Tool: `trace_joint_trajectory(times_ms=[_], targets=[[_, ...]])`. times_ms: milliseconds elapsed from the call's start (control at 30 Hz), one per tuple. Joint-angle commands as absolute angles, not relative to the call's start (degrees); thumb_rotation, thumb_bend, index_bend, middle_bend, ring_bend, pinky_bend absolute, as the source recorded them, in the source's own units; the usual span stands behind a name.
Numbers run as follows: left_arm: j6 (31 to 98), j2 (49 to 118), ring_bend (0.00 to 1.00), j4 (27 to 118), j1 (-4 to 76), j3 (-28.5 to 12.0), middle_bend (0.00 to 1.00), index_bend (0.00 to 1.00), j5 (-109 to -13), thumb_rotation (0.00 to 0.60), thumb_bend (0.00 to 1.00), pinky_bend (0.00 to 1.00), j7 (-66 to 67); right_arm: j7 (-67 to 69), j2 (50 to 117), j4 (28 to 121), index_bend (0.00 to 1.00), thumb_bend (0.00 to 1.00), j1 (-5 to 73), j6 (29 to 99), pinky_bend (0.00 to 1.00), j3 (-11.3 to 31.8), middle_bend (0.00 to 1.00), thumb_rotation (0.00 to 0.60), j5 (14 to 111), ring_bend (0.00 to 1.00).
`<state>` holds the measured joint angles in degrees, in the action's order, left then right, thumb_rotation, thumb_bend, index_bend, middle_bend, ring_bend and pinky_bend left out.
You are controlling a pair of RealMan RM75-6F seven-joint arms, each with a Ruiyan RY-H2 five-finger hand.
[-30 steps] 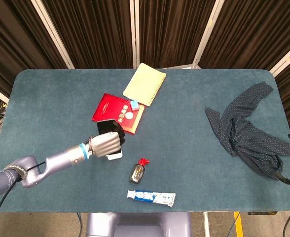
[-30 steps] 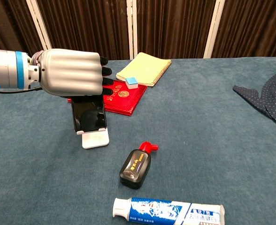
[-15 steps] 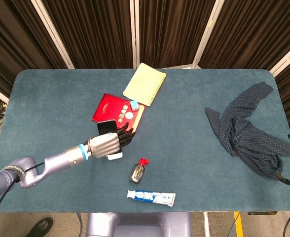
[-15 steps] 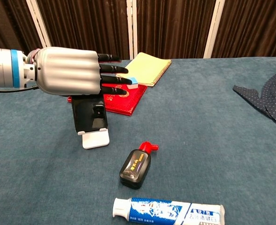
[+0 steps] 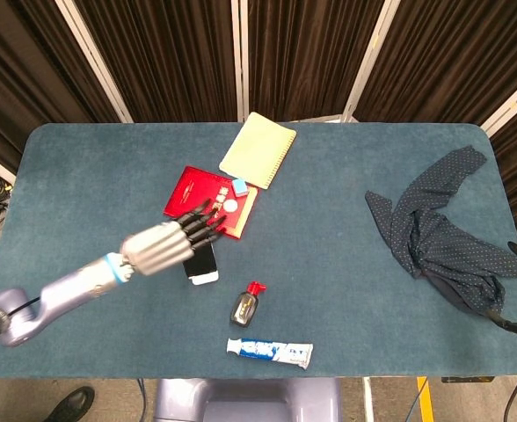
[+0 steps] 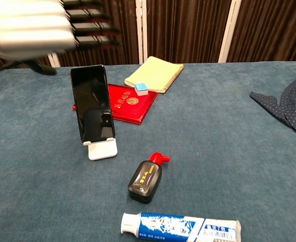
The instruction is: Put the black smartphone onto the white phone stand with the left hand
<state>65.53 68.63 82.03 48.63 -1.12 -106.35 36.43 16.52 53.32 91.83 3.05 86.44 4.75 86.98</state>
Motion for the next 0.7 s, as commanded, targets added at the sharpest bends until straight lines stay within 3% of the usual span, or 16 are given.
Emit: trace_joint_trajectory(times_ms=[33, 167, 433, 700], targets=[[74.33, 66.05, 0.00, 87.33, 39.51, -2.54, 0.00, 0.00, -97.08, 0.600, 0.00, 0.00, 29.37, 16.26, 53.33, 92.02, 0.00, 0.00, 3.04, 86.46, 0.00, 4.62, 0.00, 0.600, 87.18, 0.00], [78.85, 64.69, 0.00, 92.29, 33.26, -2.34, 0.00, 0.00, -90.78, 0.600, 0.00, 0.00, 22.83, 15.89, 53.32, 92.20, 0.00, 0.00, 3.13, 86.49, 0.00, 4.56, 0.00, 0.600, 87.43, 0.00], [87.36, 61.69, 0.00, 97.85, 18.00, 1.78, 0.00, 0.00, -80.15, 0.600, 0.00, 0.00, 10.11, 14.67, 53.42, 92.68, 0.00, 0.00, 3.06, 86.87, 0.00, 4.63, 0.00, 0.600, 87.37, 0.00], [92.76, 62.63, 0.00, 97.69, 10.11, 3.14, 0.00, 0.00, -77.42, 0.600, 0.00, 0.00, 7.24, 12.37, 54.01, 93.22, 0.00, 0.00, 3.15, 86.85, 0.00, 4.42, 0.00, 0.600, 87.61, 0.00]])
